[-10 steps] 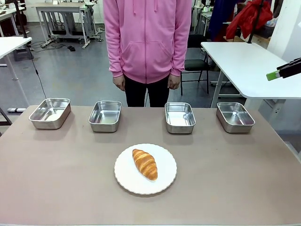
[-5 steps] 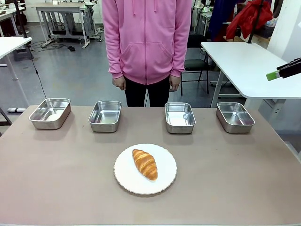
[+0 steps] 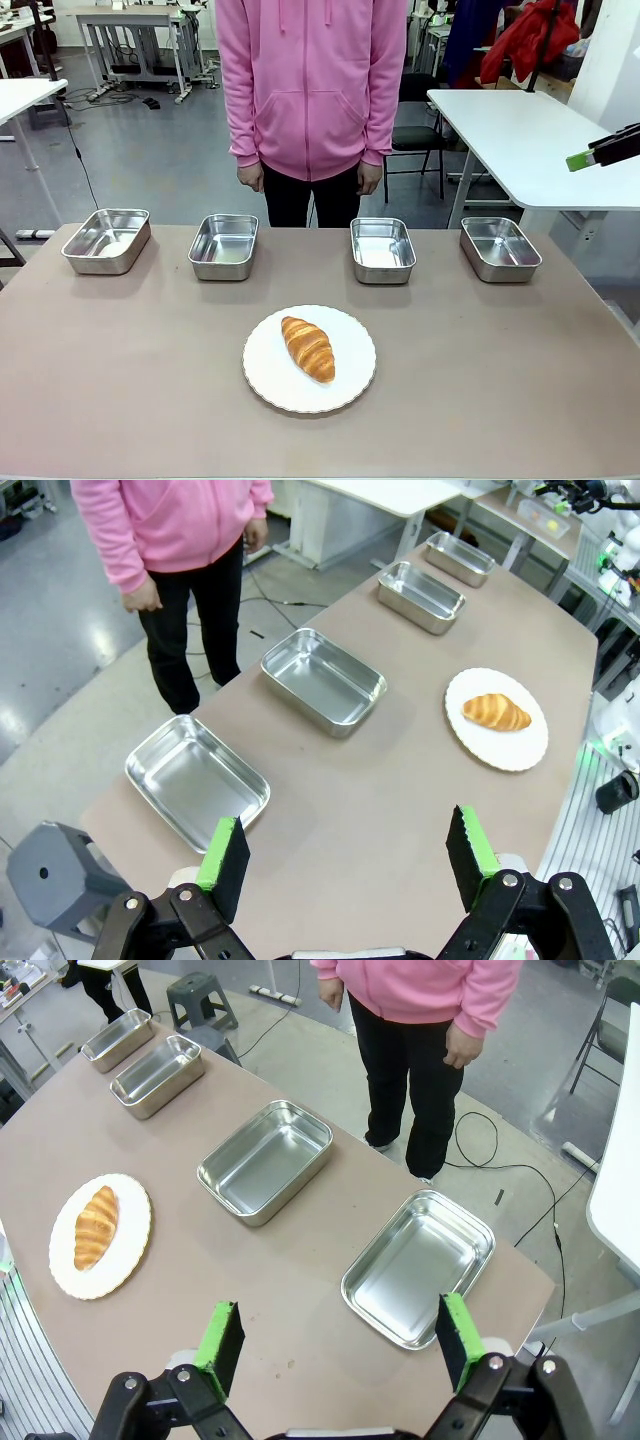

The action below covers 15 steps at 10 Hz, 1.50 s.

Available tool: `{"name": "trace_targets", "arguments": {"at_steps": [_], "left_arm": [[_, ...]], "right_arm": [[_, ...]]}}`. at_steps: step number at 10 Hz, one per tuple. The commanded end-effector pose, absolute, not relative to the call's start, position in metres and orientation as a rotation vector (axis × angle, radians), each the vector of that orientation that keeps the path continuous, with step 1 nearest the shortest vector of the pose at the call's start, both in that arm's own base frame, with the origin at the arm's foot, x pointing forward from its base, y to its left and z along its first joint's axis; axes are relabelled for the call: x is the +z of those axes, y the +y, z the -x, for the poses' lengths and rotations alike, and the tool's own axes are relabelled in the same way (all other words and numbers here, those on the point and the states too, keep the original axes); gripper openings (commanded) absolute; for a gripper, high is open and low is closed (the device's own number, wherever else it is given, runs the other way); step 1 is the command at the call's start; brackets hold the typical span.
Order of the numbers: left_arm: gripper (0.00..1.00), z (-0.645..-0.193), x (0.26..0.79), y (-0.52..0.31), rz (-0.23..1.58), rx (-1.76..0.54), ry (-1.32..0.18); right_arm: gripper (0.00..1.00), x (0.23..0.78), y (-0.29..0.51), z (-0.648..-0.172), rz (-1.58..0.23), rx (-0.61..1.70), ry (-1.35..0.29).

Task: Place the bread in the container.
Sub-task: Place the Butter Roll into the Airtight Container indicated by the human.

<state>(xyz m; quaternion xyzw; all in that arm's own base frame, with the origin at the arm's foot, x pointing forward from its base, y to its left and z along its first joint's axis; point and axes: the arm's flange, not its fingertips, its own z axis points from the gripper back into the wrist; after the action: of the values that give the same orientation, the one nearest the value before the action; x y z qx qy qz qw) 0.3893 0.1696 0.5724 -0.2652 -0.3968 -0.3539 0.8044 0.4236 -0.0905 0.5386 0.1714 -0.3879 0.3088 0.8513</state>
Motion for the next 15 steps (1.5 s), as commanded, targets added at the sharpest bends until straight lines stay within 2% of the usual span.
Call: {"name": "trace_targets", "arguments": {"at_steps": [1,15], "left_arm": [[1.0,-0.3896,0.5742,0.1715,0.564,-0.764,-0.855],[1.0,-0.3896,0.5742,0.1715,0.564,-0.764,-0.855]], "right_arm": [[1.0,0.5389,-0.0903,-0.4248,-0.37,0.659,-0.83],[1.0,0.5389,-0.0903,-0.4248,-0.37,0.659,-0.83]]}}
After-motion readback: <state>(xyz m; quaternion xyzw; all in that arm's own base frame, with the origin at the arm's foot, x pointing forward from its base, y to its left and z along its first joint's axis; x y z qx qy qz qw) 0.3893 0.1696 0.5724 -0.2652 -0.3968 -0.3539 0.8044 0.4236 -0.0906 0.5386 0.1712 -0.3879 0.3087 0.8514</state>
